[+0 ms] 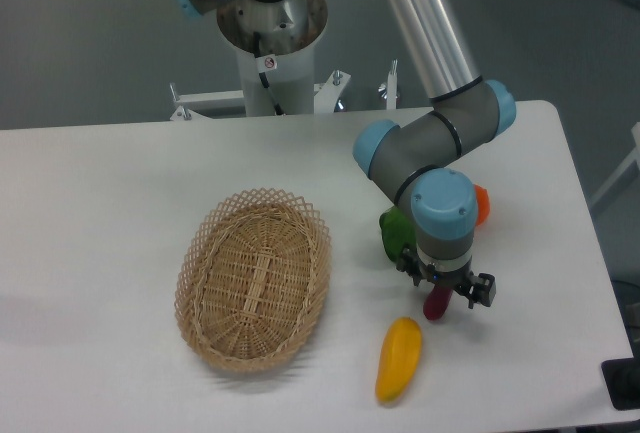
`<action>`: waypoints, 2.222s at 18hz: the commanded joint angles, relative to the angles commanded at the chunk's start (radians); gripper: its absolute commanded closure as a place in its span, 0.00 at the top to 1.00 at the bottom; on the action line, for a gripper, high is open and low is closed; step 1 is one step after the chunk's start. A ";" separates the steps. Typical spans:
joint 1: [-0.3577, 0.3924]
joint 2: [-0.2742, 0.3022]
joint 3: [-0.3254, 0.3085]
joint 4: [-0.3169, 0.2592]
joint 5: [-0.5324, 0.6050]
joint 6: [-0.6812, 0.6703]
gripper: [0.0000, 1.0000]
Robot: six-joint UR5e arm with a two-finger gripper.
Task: Pick up the sweet potato from the table
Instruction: 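Close the gripper around the purple sweet potato, then lift the purple sweet potato up off the table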
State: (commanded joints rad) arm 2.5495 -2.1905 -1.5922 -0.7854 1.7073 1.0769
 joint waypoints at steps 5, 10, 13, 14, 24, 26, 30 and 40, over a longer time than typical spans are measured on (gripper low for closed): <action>0.000 0.002 0.000 0.000 -0.002 0.009 0.52; 0.000 0.002 0.006 -0.002 -0.002 0.012 0.32; 0.002 0.005 0.014 -0.003 -0.003 0.012 0.31; 0.002 0.008 0.014 -0.003 -0.003 0.012 0.31; 0.005 0.090 0.055 -0.029 -0.084 0.008 0.31; 0.005 0.129 0.054 -0.064 -0.132 -0.005 0.31; -0.006 0.213 0.044 -0.116 -0.237 -0.060 0.31; -0.058 0.287 0.041 -0.163 -0.288 -0.195 0.31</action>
State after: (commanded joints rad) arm 2.4912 -1.9037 -1.5509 -0.9480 1.4189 0.8821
